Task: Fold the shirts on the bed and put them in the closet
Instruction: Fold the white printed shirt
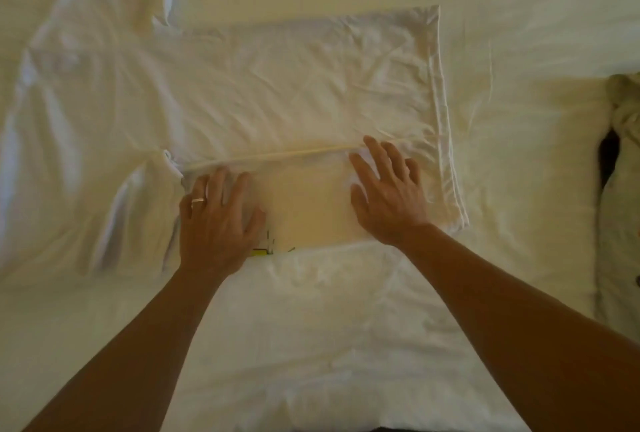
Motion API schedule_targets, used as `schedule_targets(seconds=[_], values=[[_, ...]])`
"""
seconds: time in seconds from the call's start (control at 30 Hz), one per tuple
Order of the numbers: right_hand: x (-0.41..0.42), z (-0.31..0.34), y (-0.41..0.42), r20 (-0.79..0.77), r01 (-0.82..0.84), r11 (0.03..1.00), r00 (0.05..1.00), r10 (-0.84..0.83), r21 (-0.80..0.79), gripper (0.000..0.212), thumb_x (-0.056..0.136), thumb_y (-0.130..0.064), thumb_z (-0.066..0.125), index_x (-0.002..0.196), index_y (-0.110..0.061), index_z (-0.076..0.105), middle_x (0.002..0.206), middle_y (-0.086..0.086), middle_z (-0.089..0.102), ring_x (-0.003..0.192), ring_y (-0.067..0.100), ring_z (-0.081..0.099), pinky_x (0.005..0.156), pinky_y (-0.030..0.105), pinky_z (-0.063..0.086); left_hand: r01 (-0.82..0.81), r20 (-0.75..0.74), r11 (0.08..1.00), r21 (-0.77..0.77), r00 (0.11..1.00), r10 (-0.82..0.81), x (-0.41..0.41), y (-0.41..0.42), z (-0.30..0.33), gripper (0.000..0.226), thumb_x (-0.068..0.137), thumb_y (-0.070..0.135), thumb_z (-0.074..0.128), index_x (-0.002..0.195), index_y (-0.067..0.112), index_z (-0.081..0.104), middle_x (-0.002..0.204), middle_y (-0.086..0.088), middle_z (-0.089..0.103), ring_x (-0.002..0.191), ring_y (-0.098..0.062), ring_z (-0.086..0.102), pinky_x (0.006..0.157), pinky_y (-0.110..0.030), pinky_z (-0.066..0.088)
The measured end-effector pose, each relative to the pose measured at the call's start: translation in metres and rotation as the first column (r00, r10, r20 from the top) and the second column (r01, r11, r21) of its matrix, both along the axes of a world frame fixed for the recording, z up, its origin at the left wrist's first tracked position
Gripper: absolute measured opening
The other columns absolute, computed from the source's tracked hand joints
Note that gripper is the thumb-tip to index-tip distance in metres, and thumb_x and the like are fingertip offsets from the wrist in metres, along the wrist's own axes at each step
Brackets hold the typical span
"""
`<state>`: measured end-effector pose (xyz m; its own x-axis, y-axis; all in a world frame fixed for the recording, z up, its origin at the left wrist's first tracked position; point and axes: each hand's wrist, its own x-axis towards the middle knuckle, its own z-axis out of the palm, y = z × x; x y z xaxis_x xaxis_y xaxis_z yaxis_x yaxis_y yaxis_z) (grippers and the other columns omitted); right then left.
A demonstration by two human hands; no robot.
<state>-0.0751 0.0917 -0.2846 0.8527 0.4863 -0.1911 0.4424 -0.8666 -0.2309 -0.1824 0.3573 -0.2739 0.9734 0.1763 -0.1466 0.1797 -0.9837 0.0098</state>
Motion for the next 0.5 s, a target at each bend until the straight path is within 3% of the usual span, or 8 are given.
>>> schedule_targets(seconds=[0.1, 0.17, 0.3, 0.4, 0.5], values=[[-0.01, -0.02, -0.031, -0.117, 0.037, 0.995, 0.992, -0.049, -0.096, 0.068, 0.102, -0.059, 0.028, 0.161, -0.031, 0.008, 0.169, 0.005, -0.007, 0.155, 0.029, 0.0, 0.121, 0.051, 0.012, -0.015, -0.067, 0.999, 0.051, 0.998, 0.018, -0.007, -0.006, -0.022, 0.072, 0.1, 0.059, 0.033, 0.158, 0.017, 0.032, 0.163, -0.023, 0.027, 0.142, -0.049, 0.035, 0.114, -0.06, 0.029], [-0.013, -0.022, -0.054, -0.103, 0.103, 0.986, 0.988, -0.117, -0.131, 0.073, 0.1, -0.067, 0.019, 0.161, -0.034, -0.005, 0.169, 0.002, -0.014, 0.155, 0.025, -0.009, 0.124, 0.047, 0.002, -0.05, -0.117, 0.998, 0.028, 0.992, 0.053, -0.004, -0.005, -0.029, 0.079, 0.097, 0.066, 0.028, 0.162, 0.021, 0.022, 0.167, -0.022, 0.016, 0.147, -0.049, 0.025, 0.115, -0.065, 0.024], [-0.012, -0.019, -0.062, -0.108, 0.1, 0.982, 0.987, -0.118, -0.157, 0.076, 0.098, -0.07, 0.016, 0.161, -0.032, -0.006, 0.169, 0.002, -0.014, 0.155, 0.024, -0.011, 0.123, 0.045, 0.0, -0.037, -0.169, 0.999, 0.015, 0.985, 0.039, -0.003, -0.005, -0.027, 0.081, 0.096, 0.071, 0.021, 0.163, 0.025, 0.017, 0.168, -0.02, 0.011, 0.15, -0.047, 0.02, 0.116, -0.065, 0.024], [-0.013, -0.011, -0.053, -0.095, 0.121, 0.974, 0.985, -0.141, -0.19, 0.076, 0.099, -0.067, 0.021, 0.161, -0.028, 0.0, 0.169, 0.005, -0.012, 0.155, 0.028, -0.007, 0.123, 0.049, 0.005, -0.108, -0.241, 0.991, -0.082, 0.967, 0.085, 0.005, 0.0, -0.013, 0.079, 0.097, 0.067, 0.037, 0.162, 0.026, 0.017, 0.169, -0.015, 0.008, 0.153, -0.042, 0.014, 0.121, -0.06, 0.017], [-0.017, 0.006, -0.03, -0.11, 0.165, 0.964, 0.976, -0.19, -0.208, 0.068, 0.101, -0.053, 0.036, 0.159, -0.022, 0.021, 0.169, 0.011, 0.0, 0.154, 0.034, 0.005, 0.119, 0.052, 0.017, -0.053, -0.105, 0.995, -0.088, 0.994, 0.044, 0.001, 0.015, 0.009, 0.067, 0.089, 0.046, 0.057, 0.146, 0.012, 0.046, 0.153, -0.018, 0.041, 0.135, -0.044, 0.041, 0.113, -0.059, 0.034]])
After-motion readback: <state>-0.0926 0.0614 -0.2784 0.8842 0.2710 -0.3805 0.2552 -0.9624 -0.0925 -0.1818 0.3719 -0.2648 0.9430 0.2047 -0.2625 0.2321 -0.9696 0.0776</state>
